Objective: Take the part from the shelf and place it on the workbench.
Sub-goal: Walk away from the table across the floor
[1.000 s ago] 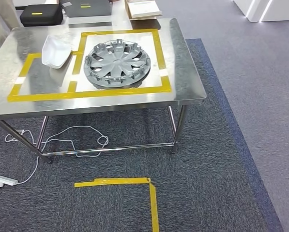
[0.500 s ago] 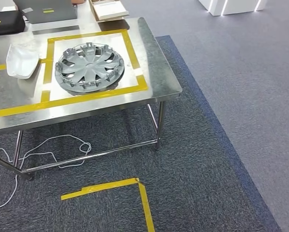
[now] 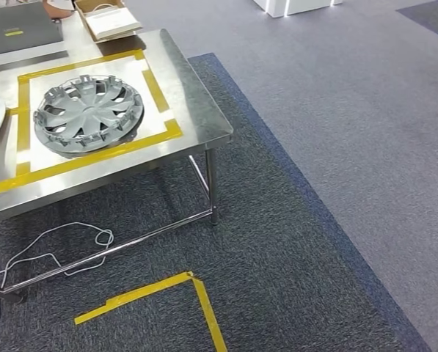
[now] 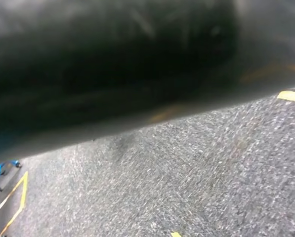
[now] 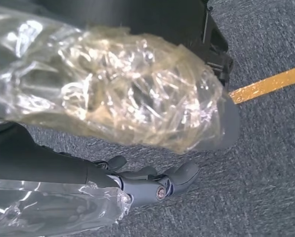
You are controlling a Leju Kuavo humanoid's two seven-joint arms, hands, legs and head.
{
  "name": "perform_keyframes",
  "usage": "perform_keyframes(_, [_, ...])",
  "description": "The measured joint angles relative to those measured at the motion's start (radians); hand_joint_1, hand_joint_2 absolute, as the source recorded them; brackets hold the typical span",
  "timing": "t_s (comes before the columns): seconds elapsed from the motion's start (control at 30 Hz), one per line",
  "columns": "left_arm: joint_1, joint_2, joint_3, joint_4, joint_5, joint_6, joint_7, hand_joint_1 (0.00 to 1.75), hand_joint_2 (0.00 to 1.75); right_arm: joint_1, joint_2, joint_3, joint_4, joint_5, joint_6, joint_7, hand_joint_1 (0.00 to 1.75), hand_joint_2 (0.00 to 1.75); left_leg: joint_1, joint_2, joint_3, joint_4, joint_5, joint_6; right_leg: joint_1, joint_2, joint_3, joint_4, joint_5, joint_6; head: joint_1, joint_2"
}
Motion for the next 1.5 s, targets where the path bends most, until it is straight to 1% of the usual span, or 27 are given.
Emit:
perform_keyframes(0.03, [-0.001,-0.001,0.004,0.000,0.002,-0.002,-0.001,0.00,0.00,0.000,0.000,0.002,0.000,0.002,0.000,0.001,0.00,0.00,0.002,-0.020,-0.009,0.027,-0.022,-0.005,-0.003,0.010,0.003,-0.002,0.004,-0.007,-0.002,0.000])
perform_keyframes(0.1, [-0.001,-0.001,0.016,0.004,0.009,-0.015,-0.004,0.00,0.00,0.000,0.001,0.008,-0.002,0.007,0.000,0.006,0.00,0.00,0.005,-0.069,-0.055,0.137,-0.090,-0.012,-0.005,0.030,0.004,-0.003,0.010,-0.015,-0.009,0.000])
perform_keyframes(0.17, [-0.001,-0.001,0.028,0.010,0.018,-0.036,-0.004,0.00,0.00,0.000,0.001,0.013,-0.003,0.010,0.000,0.013,0.00,0.00,0.005,-0.086,-0.108,0.254,-0.134,-0.013,-0.004,0.055,0.004,-0.002,0.011,-0.018,-0.010,0.000])
perform_keyframes(0.23, [0.000,-0.001,0.038,0.014,0.024,-0.053,-0.004,0.00,0.00,0.001,0.001,0.019,-0.005,0.012,-0.001,0.018,0.00,0.00,0.005,-0.092,-0.114,0.254,-0.100,-0.011,-0.004,0.085,0.006,-0.001,0.011,-0.018,-0.011,0.000])
perform_keyframes(0.27, [0.000,-0.002,0.043,0.015,0.025,-0.058,-0.004,0.00,0.00,0.002,0.001,0.021,-0.007,0.012,-0.001,0.021,0.00,0.00,0.006,-0.100,-0.095,0.203,-0.061,-0.009,-0.004,0.099,0.007,-0.001,0.011,-0.017,-0.011,0.000])
perform_keyframes(0.33, [-0.001,-0.002,0.048,0.018,0.025,-0.066,-0.004,0.00,0.00,0.001,0.001,0.024,-0.012,0.012,0.002,0.037,0.00,0.00,0.010,-0.148,-0.045,0.075,0.007,-0.001,-0.003,0.125,0.006,0.003,0.010,-0.013,-0.011,0.000])
perform_keyframes(0.4, [-0.003,-0.003,0.051,0.020,0.025,-0.070,-0.003,0.00,0.00,0.002,0.002,0.027,-0.021,0.011,0.009,0.059,0.00,0.00,0.012,-0.184,-0.022,0.010,0.024,0.004,-0.004,0.146,-0.004,0.008,0.011,-0.002,-0.010,0.000])
perform_keyframes(0.47, [-0.006,-0.005,0.053,0.021,0.024,-0.072,-0.001,0.00,0.00,0.004,0.002,0.028,-0.029,0.010,0.016,0.071,0.00,0.00,0.010,-0.172,-0.021,0.003,0.024,0.012,-0.008,0.166,-0.016,0.007,0.015,0.013,-0.011,0.000])
perform_keyframes(0.5, [-0.007,-0.006,0.053,0.021,0.024,-0.073,-0.001,0.00,0.00,0.005,0.002,0.028,-0.032,0.010,0.018,0.073,0.00,0.00,0.011,-0.160,-0.021,-0.001,0.026,0.017,-0.008,0.160,-0.022,0.011,0.013,0.019,-0.010,0.000])
perform_keyframes(0.57, [-0.008,-0.008,0.054,0.021,0.023,-0.073,-0.001,0.00,0.00,0.005,0.002,0.029,-0.038,0.010,0.019,0.077,0.00,0.00,0.013,-0.132,-0.019,-0.008,0.030,0.030,-0.007,0.112,-0.054,0.069,-0.026,0.029,-0.003,0.000])
perform_keyframes(0.63, [-0.006,-0.009,0.054,0.022,0.019,-0.075,-0.001,0.00,0.00,0.005,0.002,0.029,-0.046,0.008,0.027,0.090,0.00,0.00,0.011,-0.102,-0.020,-0.009,0.029,0.036,-0.008,0.058,-0.116,0.197,-0.095,0.036,0.004,0.000])
perform_keyframes(0.7, [-0.005,-0.008,0.055,0.023,0.014,-0.078,-0.001,0.00,0.00,0.007,0.002,0.029,-0.059,0.006,0.045,0.113,0.00,0.00,0.009,-0.071,-0.020,-0.009,0.029,0.036,-0.011,0.042,-0.159,0.290,-0.128,0.043,0.003,0.000])
perform_keyframes(0.73, [-0.005,-0.008,0.056,0.023,0.011,-0.079,-0.001,0.00,0.00,0.008,0.002,0.029,-0.066,0.005,0.055,0.124,0.00,0.00,0.009,-0.056,-0.020,-0.009,0.028,0.036,-0.012,0.038,-0.154,0.285,-0.116,0.044,0.004,0.000])
perform_keyframes(0.77, [-0.007,-0.008,0.059,0.023,0.010,-0.080,-0.001,0.00,0.00,0.008,0.002,0.028,-0.072,0.004,0.062,0.133,0.00,0.00,0.009,-0.043,-0.019,-0.009,0.027,0.034,-0.014,0.031,-0.127,0.239,-0.088,0.045,0.004,0.000])
perform_keyframes(0.87, [-0.010,-0.009,0.066,0.023,0.006,-0.082,-0.001,0.00,0.00,0.008,0.003,0.028,-0.089,0.002,0.073,0.143,0.00,0.00,0.003,-0.014,-0.012,-0.006,0.021,0.023,-0.012,-0.026,-0.013,0.043,-0.014,0.037,0.002,0.000])
perform_keyframes(0.9, [-0.010,-0.009,0.068,0.023,0.005,-0.082,-0.001,0.00,0.00,0.008,0.003,0.028,-0.093,0.001,0.074,0.144,0.00,0.00,0.001,-0.006,-0.009,-0.005,0.019,0.017,-0.010,-0.038,0.002,0.014,-0.008,0.032,0.000,0.000])
perform_keyframes(0.97, [-0.012,-0.010,0.070,0.023,0.006,-0.084,-0.001,0.00,0.00,0.010,0.004,0.028,-0.098,-0.001,0.076,0.145,0.00,0.00,0.001,0.012,-0.005,-0.005,0.017,0.005,-0.007,-0.023,-0.001,0.007,-0.006,0.020,-0.004,0.000])
perform_keyframes(1.0, [-0.014,-0.010,0.071,0.023,0.006,-0.084,-0.001,0.00,0.00,0.011,0.004,0.027,-0.099,-0.002,0.079,0.146,0.00,0.00,0.004,0.012,-0.003,-0.002,0.013,-0.002,-0.008,-0.012,-0.001,0.006,-0.004,0.014,-0.004,0.000])
perform_keyframes(1.07, [-0.015,-0.012,0.072,0.023,0.008,-0.084,-0.001,0.00,0.00,0.011,0.005,0.027,-0.103,-0.002,0.086,0.146,0.00,0.00,0.008,-0.023,-0.016,0.039,-0.023,-0.012,-0.011,0.009,0.003,0.002,0.004,0.001,-0.008,0.000])
perform_keyframes(1.13, [-0.014,-0.012,0.075,0.023,0.011,-0.086,-0.001,0.00,0.00,0.011,0.005,0.027,-0.108,-0.002,0.091,0.146,0.00,0.00,0.010,-0.074,-0.064,0.156,-0.092,-0.016,-0.012,0.031,0.004,0.001,0.009,-0.008,-0.013,0.000])
perform_keyframes(1.2, [-0.012,-0.012,0.078,0.023,0.013,-0.087,-0.001,0.00,0.00,0.011,0.005,0.026,-0.111,-0.002,0.091,0.146,0.00,0.00,0.010,-0.089,-0.114,0.264,-0.129,-0.016,-0.009,0.058,0.002,0.001,0.011,-0.011,-0.014,0.000])
perform_keyframes(1.23, [-0.012,-0.012,0.079,0.023,0.013,-0.087,-0.001,0.00,0.00,0.011,0.005,0.026,-0.112,-0.002,0.091,0.146,0.00,0.00,0.010,-0.091,-0.122,0.274,-0.118,-0.014,-0.008,0.072,0.003,0.002,0.011,-0.011,-0.015,0.000])
perform_keyframes(1.27, [-0.012,-0.012,0.080,0.023,0.013,-0.087,-0.001,0.00,0.00,0.011,0.005,0.026,-0.113,-0.002,0.091,0.146,0.00,0.00,0.010,-0.094,-0.112,0.245,-0.087,-0.012,-0.007,0.086,0.004,0.002,0.011,-0.011,-0.015,0.000])
perform_keyframes(1.3, [-0.012,-0.012,0.080,0.023,0.013,-0.087,-0.001,0.00,0.00,0.011,0.005,0.025,-0.113,-0.002,0.091,0.147,0.00,0.00,0.010,-0.104,-0.090,0.188,-0.045,-0.008,-0.007,0.100,0.006,0.003,0.011,-0.010,-0.015,0.000])
perform_keyframes(1.37, [-0.014,-0.013,0.084,0.023,0.012,-0.087,-0.001,0.00,0.00,0.010,0.006,0.025,-0.115,-0.002,0.091,0.150,0.00,0.00,0.013,-0.153,-0.041,0.065,0.013,0.000,-0.005,0.125,0.003,0.008,0.010,-0.005,-0.014,0.000])
perform_keyframes(1.43, [-0.016,-0.015,0.087,0.023,0.011,-0.088,0.000,0.00,0.00,0.010,0.006,0.025,-0.117,-0.001,0.091,0.153,0.00,0.00,0.013,-0.184,-0.023,0.013,0.020,0.006,-0.007,0.145,-0.007,0.012,0.011,0.007,-0.014,0.000])
perform_keyframes(1.5, [-0.019,-0.016,0.089,0.023,0.011,-0.088,0.001,0.00,0.00,0.011,0.006,0.025,-0.118,-0.001,0.091,0.154,0.00,0.00,0.011,-0.166,-0.021,0.004,0.022,0.013,-0.013,0.158,-0.021,0.011,0.014,0.021,-0.014,0.000])
